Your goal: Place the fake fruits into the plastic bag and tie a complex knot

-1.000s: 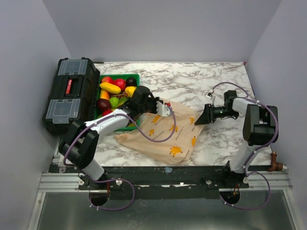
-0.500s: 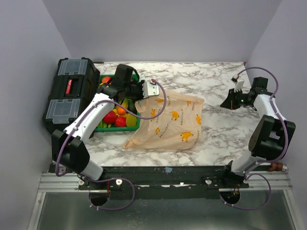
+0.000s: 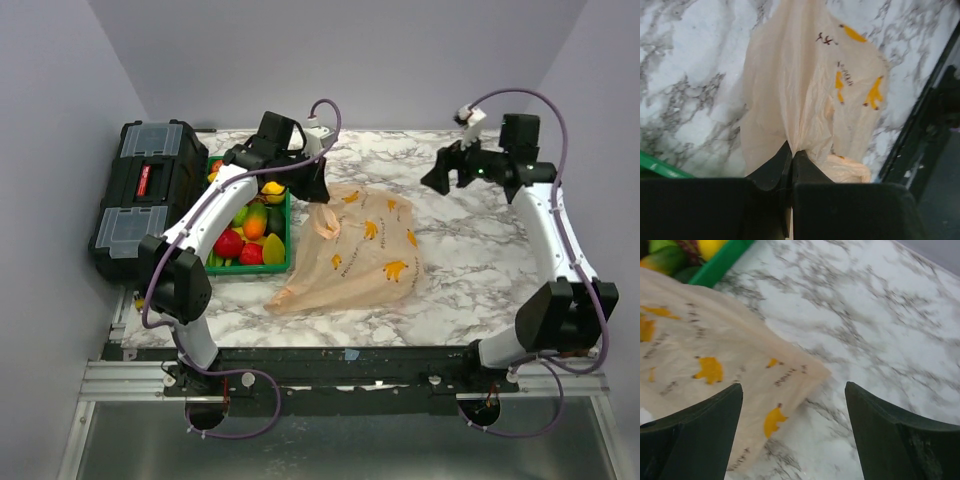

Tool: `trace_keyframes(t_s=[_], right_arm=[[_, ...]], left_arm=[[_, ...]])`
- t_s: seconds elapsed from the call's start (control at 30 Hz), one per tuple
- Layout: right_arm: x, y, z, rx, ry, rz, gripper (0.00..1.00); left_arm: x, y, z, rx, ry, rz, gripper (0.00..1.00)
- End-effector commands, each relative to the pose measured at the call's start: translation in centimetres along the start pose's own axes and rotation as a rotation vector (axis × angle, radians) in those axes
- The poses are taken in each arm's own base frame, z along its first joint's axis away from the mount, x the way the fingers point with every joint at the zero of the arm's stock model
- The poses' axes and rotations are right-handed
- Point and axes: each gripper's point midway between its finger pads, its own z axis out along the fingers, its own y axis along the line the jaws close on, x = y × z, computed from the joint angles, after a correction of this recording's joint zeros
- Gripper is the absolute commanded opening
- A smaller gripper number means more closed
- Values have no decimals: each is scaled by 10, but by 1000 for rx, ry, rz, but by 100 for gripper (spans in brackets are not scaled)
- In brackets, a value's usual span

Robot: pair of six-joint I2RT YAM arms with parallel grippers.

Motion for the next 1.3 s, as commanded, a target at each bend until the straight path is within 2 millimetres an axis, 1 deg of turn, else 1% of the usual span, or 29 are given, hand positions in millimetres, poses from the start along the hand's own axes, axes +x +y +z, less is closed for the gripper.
trace_keyframes(t_s=[0.0, 0.07, 0.13, 0.17, 0.2, 0.3, 0.4, 0.53, 0.57, 0.6, 0.63, 0.67, 0.7, 0.73, 0.8, 0.83, 0.87, 0.9, 0.93, 0.97, 1.0, 1.03, 1.07, 1.1, 1.13, 1.17, 1.2, 1.23, 1.27], right_arm=[[-29, 100, -1, -208, -125, -197, 87], [-35, 127, 4, -219, -200, -335, 94], [-26, 152, 15, -242, -197, -429, 97], [-20, 162, 21, -265, -185, -457, 100], [-16, 171, 26, -285, -186, -470, 100], [-17, 183, 37, -311, -226, -520, 100], [-29, 187, 44, -299, -288, -587, 100], [-29, 194, 56, -321, -313, -683, 100], [-27, 198, 58, -340, -313, -697, 97], [-24, 201, 59, -363, -309, -705, 88], [-19, 207, 58, -395, -300, -709, 78], [-16, 210, 56, -418, -295, -711, 60], [-11, 213, 55, -435, -289, -711, 44], [-8, 215, 53, -443, -286, -714, 32], [-3, 214, 50, -436, -274, -691, 12], [-3, 214, 48, -429, -274, -680, 1], [-4, 214, 46, -423, -271, -656, 1], [-6, 214, 42, -418, -273, -635, 1], [-8, 215, 39, -419, -274, -614, 1], [-11, 216, 35, -420, -281, -596, 1], [-14, 217, 31, -430, -287, -565, 1], [-17, 218, 28, -440, -289, -534, 1], [-19, 220, 26, -450, -291, -509, 1], [-21, 222, 25, -459, -288, -477, 1], [-22, 223, 24, -472, -284, -447, 1], [-23, 225, 22, -487, -278, -419, 1], [-23, 227, 22, -506, -272, -393, 1], [-23, 229, 20, -523, -268, -372, 1], [-23, 231, 20, -533, -263, -351, 1]], left_arm=[[-31, -48, -4, 237, -75, -277, 0], [-34, -66, -8, 338, -77, -301, 0], [-36, -77, -12, 403, -72, -307, 0], [-36, -82, -15, 429, -75, -286, 0], [-37, -86, -18, 445, -78, -266, 0], [-35, -94, -25, 476, -89, -197, 0], [-30, -99, -30, 490, -76, -139, 0], [-23, -110, -34, 522, -49, -55, 0], [-22, -112, -35, 519, -40, -37, 0], [-22, -112, -35, 510, -36, -23, 0], [-23, -113, -38, 509, -38, -17, 0], [-26, -112, -40, 509, -45, -15, 2], [-30, -111, -45, 504, -60, -11, 7], [-35, -110, -50, 495, -79, -8, 13], [-44, -105, -64, 465, -127, 7, 34], [-46, -100, -70, 434, -154, 12, 45], [-52, -94, -80, 391, -198, 35, 61], [-50, -86, -86, 352, -229, 43, 69], [-54, -77, -99, 300, -287, 81, 79], [-53, -67, -107, 249, -328, 73, 86], [-54, -56, -123, 191, -389, 105, 97], [-50, -47, -132, 146, -427, 135, 98], [-45, -37, -143, 76, -461, 213, 98], [-37, -33, -152, 12, -464, 286, 99], [-26, -26, -154, -46, -448, 386, 98], [-15, -26, -158, -85, -433, 485, 98], [-2, -22, -157, -129, -406, 596, 98], [5, -20, -159, -170, -404, 693, 98], [16, -17, -155, -196, -401, 749, 98]])
